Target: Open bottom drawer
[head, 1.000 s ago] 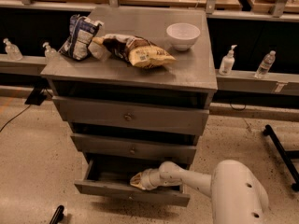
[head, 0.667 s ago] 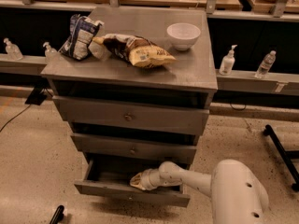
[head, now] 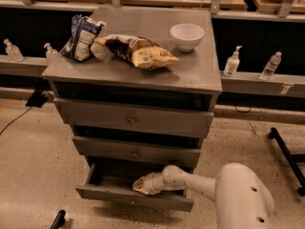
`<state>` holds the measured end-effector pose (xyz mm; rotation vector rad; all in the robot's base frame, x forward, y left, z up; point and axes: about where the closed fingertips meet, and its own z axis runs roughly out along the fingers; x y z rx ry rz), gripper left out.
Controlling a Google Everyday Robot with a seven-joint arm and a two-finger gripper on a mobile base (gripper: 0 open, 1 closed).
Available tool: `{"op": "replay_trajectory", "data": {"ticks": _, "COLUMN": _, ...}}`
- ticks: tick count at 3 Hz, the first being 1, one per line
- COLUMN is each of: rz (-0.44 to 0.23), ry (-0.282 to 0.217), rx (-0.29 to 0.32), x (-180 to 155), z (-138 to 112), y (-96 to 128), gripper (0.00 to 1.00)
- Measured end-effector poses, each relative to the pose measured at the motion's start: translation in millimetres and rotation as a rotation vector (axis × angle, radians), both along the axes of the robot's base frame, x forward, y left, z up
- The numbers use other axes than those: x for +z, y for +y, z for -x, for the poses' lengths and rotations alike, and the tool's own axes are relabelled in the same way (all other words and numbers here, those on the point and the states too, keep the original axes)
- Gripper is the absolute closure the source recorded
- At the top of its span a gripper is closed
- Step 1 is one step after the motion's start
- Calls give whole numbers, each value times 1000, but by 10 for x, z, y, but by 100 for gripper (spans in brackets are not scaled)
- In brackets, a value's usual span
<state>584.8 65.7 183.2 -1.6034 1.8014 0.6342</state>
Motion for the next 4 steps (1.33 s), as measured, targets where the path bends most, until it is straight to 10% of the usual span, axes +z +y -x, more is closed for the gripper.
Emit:
{"op": "replay_trajectory", "data": {"ticks": 2, "rz": 0, "ry": 0, "rx": 0, "x": 0, "z": 1, "y": 0, "gripper": 60}}
{"op": "replay_trajectory", "data": {"ticks": 4, "rz": -47, "ry": -24, "rx": -5, "x": 69, "z": 16, "y": -46, "gripper": 74}}
